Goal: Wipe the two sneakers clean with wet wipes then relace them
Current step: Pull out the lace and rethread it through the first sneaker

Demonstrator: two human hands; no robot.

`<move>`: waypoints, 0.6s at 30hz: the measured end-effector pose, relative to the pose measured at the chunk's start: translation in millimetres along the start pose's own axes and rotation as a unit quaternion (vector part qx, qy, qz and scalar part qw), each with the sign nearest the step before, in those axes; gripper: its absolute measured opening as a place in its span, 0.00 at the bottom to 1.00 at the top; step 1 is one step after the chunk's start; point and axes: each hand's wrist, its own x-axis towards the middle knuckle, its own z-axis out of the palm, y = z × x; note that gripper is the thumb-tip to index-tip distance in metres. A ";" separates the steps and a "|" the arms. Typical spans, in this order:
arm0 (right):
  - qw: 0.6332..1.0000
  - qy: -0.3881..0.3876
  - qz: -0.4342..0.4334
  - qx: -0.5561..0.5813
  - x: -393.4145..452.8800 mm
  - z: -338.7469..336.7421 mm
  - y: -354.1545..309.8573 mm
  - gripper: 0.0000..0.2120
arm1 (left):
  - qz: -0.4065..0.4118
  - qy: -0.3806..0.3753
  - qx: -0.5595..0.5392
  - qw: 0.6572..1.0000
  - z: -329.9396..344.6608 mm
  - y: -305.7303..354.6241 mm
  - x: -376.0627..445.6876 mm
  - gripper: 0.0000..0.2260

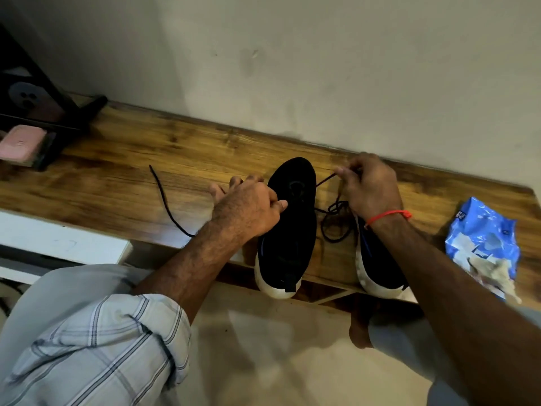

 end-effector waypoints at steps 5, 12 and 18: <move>0.969 -0.134 -0.140 -0.150 -19.8 10.4 -7.6 0.17 | 0.001 -0.010 0.000 1.000 0.4 1.5 1.1 0.17; 0.989 -0.033 -0.125 -0.076 -8.4 12.5 -6.7 0.10 | -0.008 -0.002 0.007 1.000 3.1 -2.9 1.3 0.16; 0.988 -0.033 0.018 -0.150 8.8 -21.8 3.1 0.28 | -0.017 0.015 -0.010 1.000 9.5 0.2 -0.6 0.17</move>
